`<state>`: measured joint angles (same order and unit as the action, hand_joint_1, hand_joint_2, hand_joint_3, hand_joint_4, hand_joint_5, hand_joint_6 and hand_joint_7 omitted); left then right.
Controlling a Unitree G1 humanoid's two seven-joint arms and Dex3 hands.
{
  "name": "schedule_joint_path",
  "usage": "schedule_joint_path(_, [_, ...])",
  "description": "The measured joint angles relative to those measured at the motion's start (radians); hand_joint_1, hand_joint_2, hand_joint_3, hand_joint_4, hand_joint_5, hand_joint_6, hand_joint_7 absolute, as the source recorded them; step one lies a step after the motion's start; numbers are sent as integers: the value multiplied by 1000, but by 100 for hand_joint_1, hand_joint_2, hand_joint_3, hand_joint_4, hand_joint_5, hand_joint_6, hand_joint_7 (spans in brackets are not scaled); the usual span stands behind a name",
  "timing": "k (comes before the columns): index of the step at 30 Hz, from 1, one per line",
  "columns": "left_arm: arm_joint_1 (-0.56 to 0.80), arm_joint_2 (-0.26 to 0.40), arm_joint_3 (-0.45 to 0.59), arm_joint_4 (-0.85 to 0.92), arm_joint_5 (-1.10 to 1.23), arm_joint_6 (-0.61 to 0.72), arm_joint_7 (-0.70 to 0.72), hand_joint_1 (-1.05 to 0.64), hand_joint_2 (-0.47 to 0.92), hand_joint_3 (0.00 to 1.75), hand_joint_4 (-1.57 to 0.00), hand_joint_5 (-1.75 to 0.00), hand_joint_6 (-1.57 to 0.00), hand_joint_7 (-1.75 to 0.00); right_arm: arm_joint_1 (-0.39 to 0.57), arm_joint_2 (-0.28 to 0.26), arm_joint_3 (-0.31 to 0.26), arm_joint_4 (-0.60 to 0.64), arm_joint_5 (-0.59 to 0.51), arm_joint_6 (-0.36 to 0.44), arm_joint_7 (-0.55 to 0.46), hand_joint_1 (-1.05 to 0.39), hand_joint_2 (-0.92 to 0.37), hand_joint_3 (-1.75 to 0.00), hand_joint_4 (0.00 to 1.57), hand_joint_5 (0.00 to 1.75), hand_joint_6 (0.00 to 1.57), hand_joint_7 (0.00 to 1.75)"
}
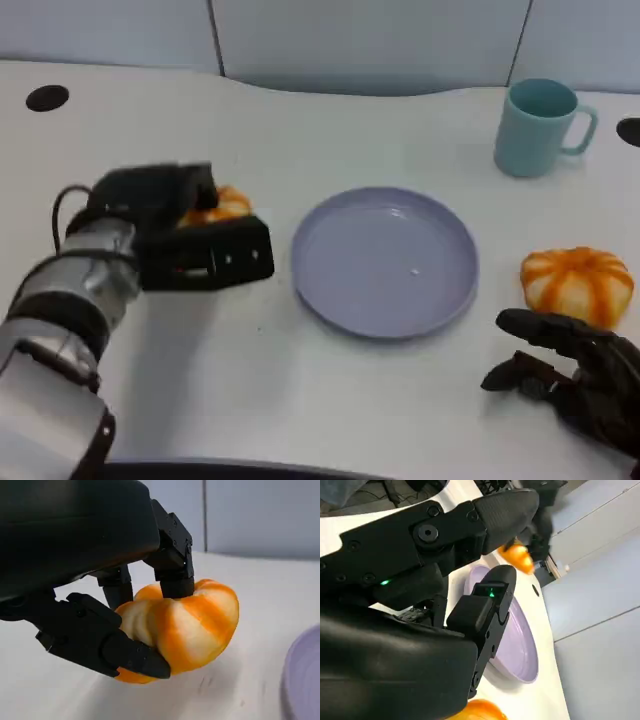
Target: Grasp the bread from the table and place it into the plate.
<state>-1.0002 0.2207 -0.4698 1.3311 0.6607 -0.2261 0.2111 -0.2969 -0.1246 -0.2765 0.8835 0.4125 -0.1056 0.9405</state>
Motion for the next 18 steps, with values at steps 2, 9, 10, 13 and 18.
schedule_joint_path(2, [-22,5,4,-6,-1,-6,0,-18,90,39,-70,-175,-56,-175,-2,2,0,1,0,0,0,-41,-92,-7,59,110,97,1])
schedule_joint_path(9, [-25,6,12,-9,-8,-59,0,-18,78,70,-81,-175,-63,-175,-3,2,-1,5,8,0,1,-41,-92,-7,59,110,98,1])
schedule_joint_path(10, [-26,5,13,-12,-8,-68,0,-19,78,72,-81,-175,-63,-175,-3,2,-1,5,8,0,0,-41,-92,-7,59,110,98,2])
schedule_joint_path(13, [-33,3,11,-17,-7,-82,0,-19,79,75,-81,-175,-64,-175,-3,2,2,3,8,0,-6,-42,-92,-7,59,110,98,2])
schedule_joint_path(18, [-52,-20,7,-29,-6,-107,0,-21,76,82,-82,-175,-65,-175,-3,2,6,-1,8,0,-9,-42,-92,-6,59,111,98,1])
